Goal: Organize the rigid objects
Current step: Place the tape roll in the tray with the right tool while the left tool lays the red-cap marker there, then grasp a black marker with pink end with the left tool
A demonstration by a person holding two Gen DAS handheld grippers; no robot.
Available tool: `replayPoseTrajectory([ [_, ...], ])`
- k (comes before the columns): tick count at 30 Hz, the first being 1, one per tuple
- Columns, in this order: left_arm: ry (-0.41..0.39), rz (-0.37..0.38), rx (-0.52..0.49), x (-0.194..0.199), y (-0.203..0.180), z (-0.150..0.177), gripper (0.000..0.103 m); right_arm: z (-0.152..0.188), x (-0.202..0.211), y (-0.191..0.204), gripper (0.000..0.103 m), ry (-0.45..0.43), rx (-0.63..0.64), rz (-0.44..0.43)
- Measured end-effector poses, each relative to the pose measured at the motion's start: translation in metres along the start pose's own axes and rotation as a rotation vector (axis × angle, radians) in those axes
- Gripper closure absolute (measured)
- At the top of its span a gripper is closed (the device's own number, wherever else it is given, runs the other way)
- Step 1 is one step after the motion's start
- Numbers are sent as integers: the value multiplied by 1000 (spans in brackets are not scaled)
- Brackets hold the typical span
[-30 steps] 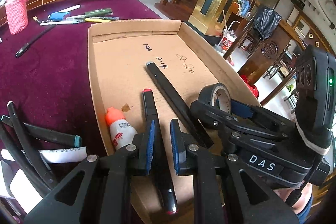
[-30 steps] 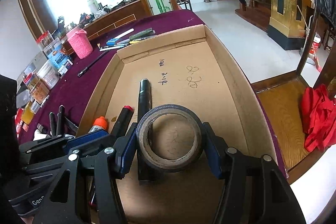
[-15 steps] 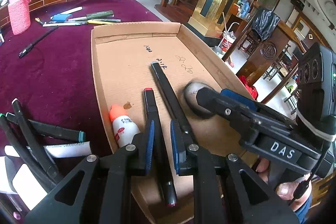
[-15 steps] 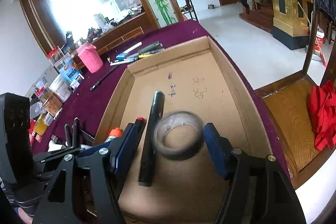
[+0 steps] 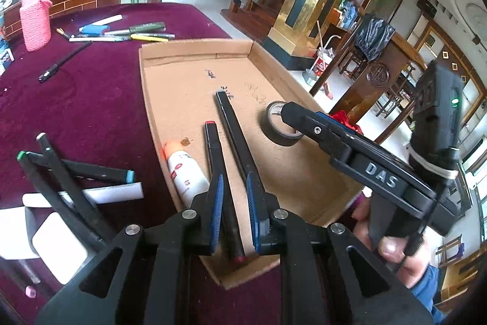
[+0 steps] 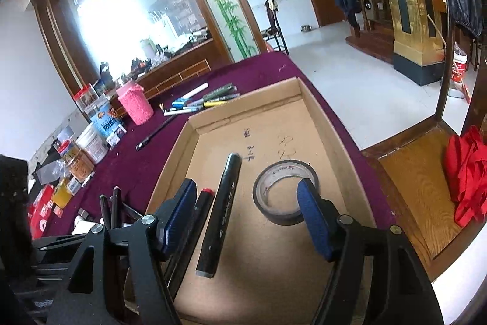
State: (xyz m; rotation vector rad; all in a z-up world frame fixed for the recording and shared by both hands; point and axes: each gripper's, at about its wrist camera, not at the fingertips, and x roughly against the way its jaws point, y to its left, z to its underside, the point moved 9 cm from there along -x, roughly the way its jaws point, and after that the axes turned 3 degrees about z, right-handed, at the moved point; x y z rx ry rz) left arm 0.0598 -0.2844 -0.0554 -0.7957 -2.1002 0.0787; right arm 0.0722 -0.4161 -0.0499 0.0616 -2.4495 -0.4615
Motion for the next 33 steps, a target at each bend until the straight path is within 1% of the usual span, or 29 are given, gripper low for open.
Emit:
replayPoseTrajectory([
  [2,-14,3,7,12,3,-1,90,-2,3,2,39,-16,0,-14],
  [4,-24,-2,15,21,7,-1,86,-4,5,4,39,-30,11,-16],
  [8,-46,-15,39,48,25,5,86,-6,8,13,39,-55,50,-30],
  [10,-58,-34,71,65,44,13,86,-5,7,17,39,-61,73,-17],
  [13,-79,-56,150,89,82,25,86,-4,5,21,39,-58,96,-7],
  [14,-87,-77,198,100,103,32,86,-4,5,22,39,-59,98,-7],
  [18,-82,-128,333,122,161,57,86,-4,8,22,39,-67,97,-12],
  [19,-76,-145,360,125,173,64,86,-4,8,22,39,-67,95,-14],
  [22,-50,-227,438,128,209,82,86,-4,10,23,39,-73,91,-25],
  [23,-34,-252,484,126,223,89,86,-4,11,24,38,-75,92,-29],
  [26,-1,-276,541,116,242,100,85,-5,13,26,38,-84,95,-36],
  [28,-5,-274,539,112,243,98,79,-5,14,27,37,-86,93,-45],
  [29,-5,-289,536,110,244,96,78,-5,15,28,37,-88,91,-54],
  [31,-4,-341,520,105,247,92,74,-5,16,29,36,-89,89,-65],
  [33,-16,-371,499,100,249,88,73,-5,18,32,36,-93,91,-74],
])
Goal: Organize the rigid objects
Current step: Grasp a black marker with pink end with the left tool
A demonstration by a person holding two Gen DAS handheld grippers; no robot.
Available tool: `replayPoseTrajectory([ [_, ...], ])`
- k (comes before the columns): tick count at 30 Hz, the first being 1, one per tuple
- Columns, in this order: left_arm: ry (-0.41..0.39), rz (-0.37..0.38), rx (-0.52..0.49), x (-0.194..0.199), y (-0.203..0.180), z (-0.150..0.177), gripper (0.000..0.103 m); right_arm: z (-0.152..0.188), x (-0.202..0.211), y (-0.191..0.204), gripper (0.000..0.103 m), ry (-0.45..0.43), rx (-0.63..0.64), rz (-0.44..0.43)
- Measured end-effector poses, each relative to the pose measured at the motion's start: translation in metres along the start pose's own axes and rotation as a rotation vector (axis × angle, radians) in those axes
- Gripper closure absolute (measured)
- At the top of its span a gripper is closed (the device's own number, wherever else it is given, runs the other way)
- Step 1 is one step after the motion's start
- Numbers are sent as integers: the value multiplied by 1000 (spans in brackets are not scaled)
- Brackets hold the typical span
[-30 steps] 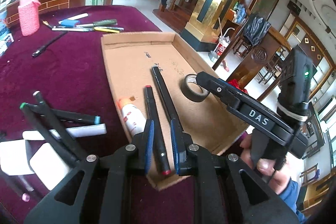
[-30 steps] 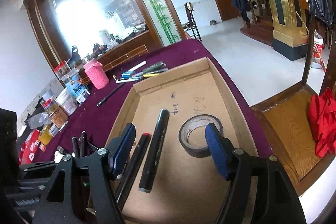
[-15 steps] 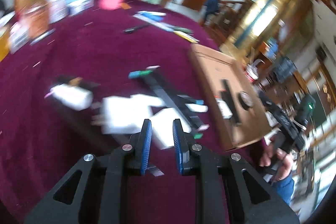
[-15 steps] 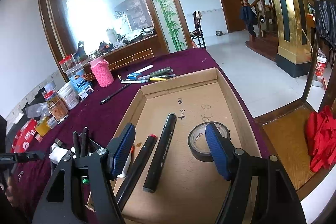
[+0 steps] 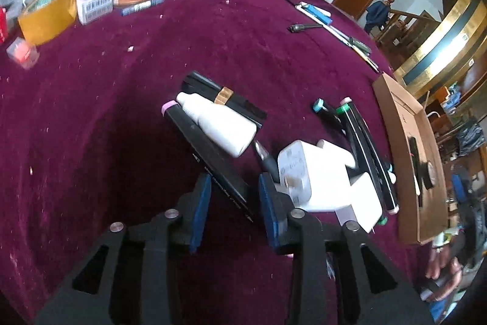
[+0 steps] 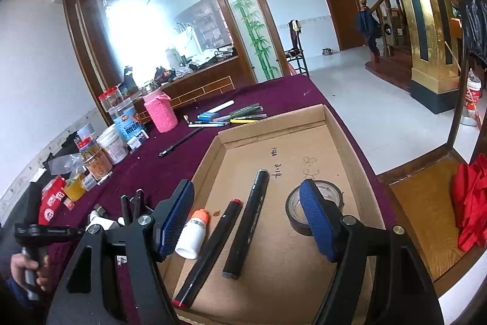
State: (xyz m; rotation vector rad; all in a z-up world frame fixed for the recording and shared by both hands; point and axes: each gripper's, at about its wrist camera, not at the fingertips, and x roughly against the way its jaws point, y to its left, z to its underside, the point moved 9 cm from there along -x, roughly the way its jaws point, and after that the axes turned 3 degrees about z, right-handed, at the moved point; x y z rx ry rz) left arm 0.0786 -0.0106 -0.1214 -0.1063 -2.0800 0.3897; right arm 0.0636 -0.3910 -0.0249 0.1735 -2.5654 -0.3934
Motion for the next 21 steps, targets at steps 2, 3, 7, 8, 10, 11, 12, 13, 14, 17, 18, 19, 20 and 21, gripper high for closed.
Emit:
replayPoseTrajectory([
  [2,-20,-16,-27,-1,0,-3,73,0,0,2,36,-1,4,-8],
  [3,-24,-15,-38,-1,1,-3,73,1,0,4,36,-1,9,-11],
  [7,-20,-17,-107,4,7,1,78,4,-2,14,36,11,37,-44],
  [8,-14,-8,-112,6,10,3,79,6,-3,18,36,20,40,-66],
  [10,-7,6,-107,14,20,9,82,12,-6,31,36,65,47,-145],
  [11,-7,8,-102,18,27,12,83,15,-6,38,36,82,54,-167],
  [12,-10,29,-99,23,35,17,85,19,-6,48,36,100,71,-189],
  [13,-12,43,-97,26,37,19,86,23,-5,62,36,123,101,-218],
  [14,-20,68,-88,30,42,22,87,29,-3,79,36,149,142,-254],
  [17,-34,107,-73,34,45,25,87,53,1,145,35,268,296,-404],
  [18,-37,104,-76,34,44,26,87,60,1,164,35,300,357,-431],
  [19,-45,94,-90,34,43,26,87,69,0,184,35,333,433,-450],
  [20,-51,89,-98,35,42,27,87,77,-4,203,35,370,519,-463],
  [21,-58,84,-107,35,41,27,87,86,-10,220,35,409,606,-466],
])
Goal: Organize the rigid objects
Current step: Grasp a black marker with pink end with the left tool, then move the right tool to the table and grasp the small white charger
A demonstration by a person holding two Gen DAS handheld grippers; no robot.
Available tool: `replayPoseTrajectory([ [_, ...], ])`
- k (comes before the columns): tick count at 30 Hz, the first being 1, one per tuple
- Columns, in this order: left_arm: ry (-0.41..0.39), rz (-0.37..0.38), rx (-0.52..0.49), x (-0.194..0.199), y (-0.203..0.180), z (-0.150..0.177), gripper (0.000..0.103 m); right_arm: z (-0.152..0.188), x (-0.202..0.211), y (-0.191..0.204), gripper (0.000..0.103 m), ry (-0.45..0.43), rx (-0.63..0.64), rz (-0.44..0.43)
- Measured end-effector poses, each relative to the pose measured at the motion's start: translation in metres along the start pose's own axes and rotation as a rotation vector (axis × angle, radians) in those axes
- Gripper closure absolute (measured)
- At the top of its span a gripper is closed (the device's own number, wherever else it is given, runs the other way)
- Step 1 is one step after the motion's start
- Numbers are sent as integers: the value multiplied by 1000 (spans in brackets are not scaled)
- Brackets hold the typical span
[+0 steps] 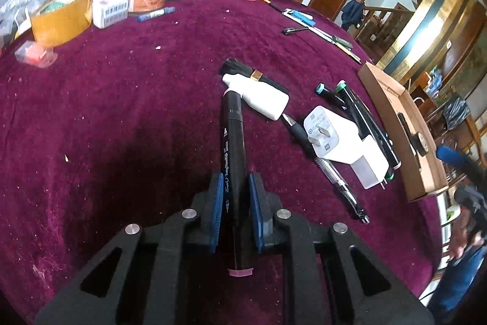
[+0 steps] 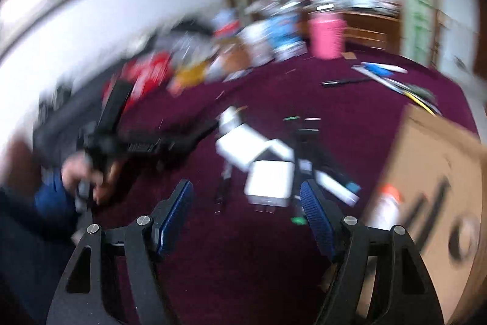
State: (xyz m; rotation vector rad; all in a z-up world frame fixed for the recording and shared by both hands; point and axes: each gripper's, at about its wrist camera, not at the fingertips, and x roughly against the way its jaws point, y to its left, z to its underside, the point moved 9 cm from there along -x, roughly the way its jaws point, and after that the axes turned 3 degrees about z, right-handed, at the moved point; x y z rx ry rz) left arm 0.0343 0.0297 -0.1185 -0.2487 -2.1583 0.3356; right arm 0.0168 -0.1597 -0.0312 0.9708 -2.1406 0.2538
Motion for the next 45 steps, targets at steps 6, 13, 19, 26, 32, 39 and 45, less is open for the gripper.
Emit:
replayPoseTrajectory([
  [6,-10,5,-6,0,-1,-1,87,-17,-69,15,35,215,254,37],
  [13,-15,-6,-19,-1,-2,-1,87,-30,-123,19,35,312,346,-5],
  [19,-16,-5,-17,-1,-2,-1,87,-30,-141,6,42,326,259,-71],
  [26,-13,-19,-23,0,-3,-1,87,-21,-127,7,58,260,84,35],
  [32,14,-55,-51,-8,-10,-10,82,-10,-95,18,61,123,-84,44],
  [39,-22,-98,-82,-14,-15,-15,90,-3,-61,11,62,-17,-247,-41],
  [45,-24,-12,-31,-6,-18,-14,91,7,-44,-14,94,-31,-376,-65],
])
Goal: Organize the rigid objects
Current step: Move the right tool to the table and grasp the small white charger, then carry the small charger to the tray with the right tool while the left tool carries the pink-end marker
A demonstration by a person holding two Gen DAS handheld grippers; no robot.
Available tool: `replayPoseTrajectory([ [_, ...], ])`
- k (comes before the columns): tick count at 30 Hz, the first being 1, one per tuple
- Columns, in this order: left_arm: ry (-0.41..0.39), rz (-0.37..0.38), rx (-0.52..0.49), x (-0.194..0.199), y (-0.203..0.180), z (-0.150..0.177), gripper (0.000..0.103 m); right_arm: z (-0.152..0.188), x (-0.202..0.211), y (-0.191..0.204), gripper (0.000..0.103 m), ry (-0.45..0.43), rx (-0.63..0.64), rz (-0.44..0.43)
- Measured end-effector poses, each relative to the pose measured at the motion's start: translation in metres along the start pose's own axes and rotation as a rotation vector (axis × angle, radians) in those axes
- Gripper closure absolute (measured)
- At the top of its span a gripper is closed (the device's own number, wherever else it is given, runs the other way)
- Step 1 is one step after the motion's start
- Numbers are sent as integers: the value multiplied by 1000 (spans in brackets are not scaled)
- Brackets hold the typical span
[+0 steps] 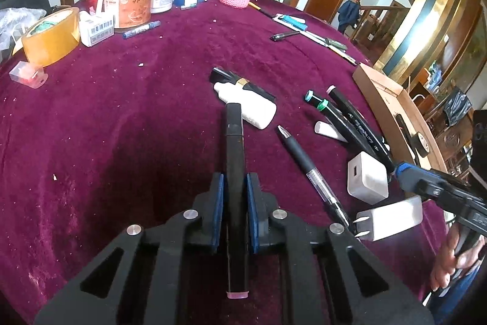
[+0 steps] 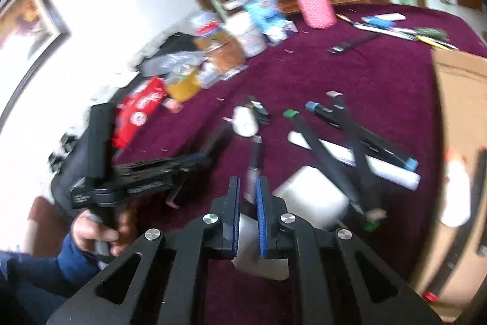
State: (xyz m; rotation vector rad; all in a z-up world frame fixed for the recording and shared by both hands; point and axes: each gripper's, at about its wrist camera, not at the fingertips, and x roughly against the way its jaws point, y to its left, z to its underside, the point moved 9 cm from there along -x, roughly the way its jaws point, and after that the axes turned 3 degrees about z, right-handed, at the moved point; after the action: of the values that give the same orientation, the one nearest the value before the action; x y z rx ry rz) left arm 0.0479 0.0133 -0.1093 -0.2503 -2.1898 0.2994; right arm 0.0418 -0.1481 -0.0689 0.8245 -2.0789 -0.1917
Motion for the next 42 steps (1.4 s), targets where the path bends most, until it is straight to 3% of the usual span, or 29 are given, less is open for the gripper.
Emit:
replayPoseTrajectory([
  [4,34,-6,-4,-5,-1,4,91,9,-7,-5,93,36,10,3],
  [6,39,-13,-8,-7,-3,6,91,13,-5,-1,87,52,29,-23],
  [8,44,-18,-10,-7,-3,6,91,13,2,-2,69,37,49,-1],
  [14,52,-28,-27,-10,-5,4,89,14,35,-20,43,-56,54,66],
  [20,41,-41,-76,-12,-12,5,78,46,35,-18,42,-31,112,135],
  [24,41,-15,-118,-15,-22,5,54,54,25,-16,42,11,200,207],
  [26,41,-39,-153,-17,-27,5,50,48,21,-17,41,12,228,218],
  [29,33,-65,-172,-19,-27,5,53,41,13,-15,38,22,258,197],
  [31,27,-101,-171,-17,-20,3,74,40,9,-9,38,19,269,174],
  [32,27,-104,-168,-16,-18,3,77,43,8,-4,36,36,268,149],
  [37,30,-89,-152,-14,-11,4,79,66,18,30,37,89,331,44],
  [42,27,-123,-175,-16,-15,3,82,63,17,25,37,72,322,131],
])
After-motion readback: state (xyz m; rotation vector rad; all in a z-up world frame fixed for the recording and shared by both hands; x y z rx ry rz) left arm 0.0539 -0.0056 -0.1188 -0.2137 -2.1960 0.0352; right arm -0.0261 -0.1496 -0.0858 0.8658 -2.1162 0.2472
